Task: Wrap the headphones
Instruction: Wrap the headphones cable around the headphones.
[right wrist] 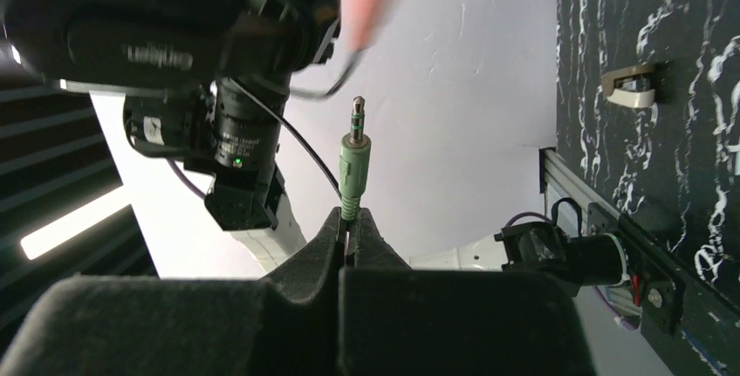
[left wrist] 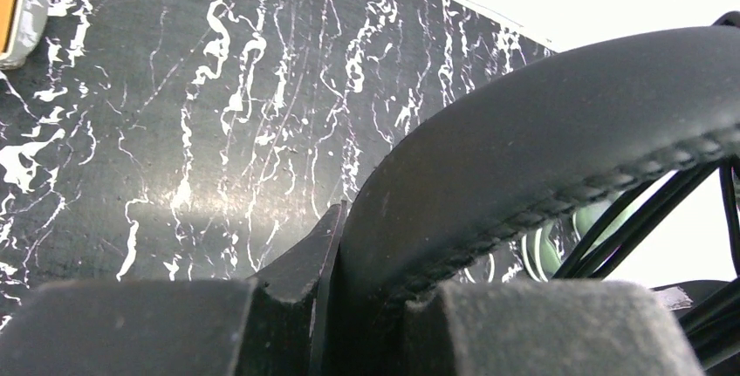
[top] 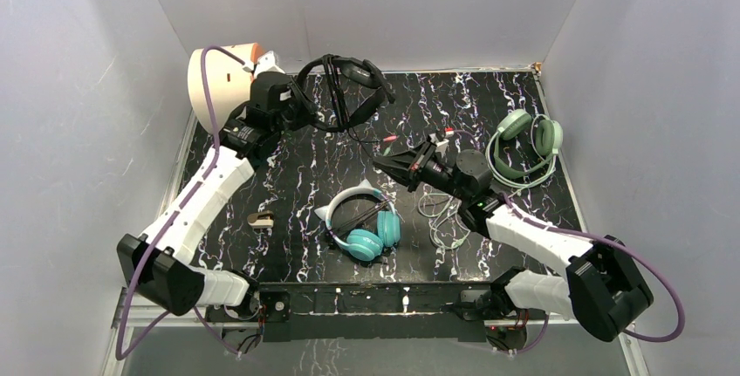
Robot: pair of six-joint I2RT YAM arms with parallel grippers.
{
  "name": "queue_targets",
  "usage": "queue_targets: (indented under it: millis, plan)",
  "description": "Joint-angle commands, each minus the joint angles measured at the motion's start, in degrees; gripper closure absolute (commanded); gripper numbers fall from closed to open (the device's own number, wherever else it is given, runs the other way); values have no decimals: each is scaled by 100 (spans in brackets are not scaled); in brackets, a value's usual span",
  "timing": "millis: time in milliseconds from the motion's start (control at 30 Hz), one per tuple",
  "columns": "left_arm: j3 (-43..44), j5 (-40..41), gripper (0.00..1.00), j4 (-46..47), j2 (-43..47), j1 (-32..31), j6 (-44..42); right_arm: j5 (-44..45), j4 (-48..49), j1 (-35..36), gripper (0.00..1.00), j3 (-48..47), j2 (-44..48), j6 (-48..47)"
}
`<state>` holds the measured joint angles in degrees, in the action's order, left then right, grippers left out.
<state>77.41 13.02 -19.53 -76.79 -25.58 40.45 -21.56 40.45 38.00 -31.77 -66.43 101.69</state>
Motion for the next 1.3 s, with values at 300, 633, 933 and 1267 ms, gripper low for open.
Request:
queue_targets:
  millis: [300,633,933,1267]
  plan:
    - [646,-985,100,-336,384,97,167,-733,431,-498,99,-480,-778,-260]
    - [904,-546,100,-771,122,97,279,-771,842,-399,88,-660,-1429,-248]
    - [568,-301,100,-427,150,97,306,-398,-143,-390,35,-490,-787,-205]
    - [403,-280,100,-269,164,89,241,256,-375,42,26,-1049,-1120,907]
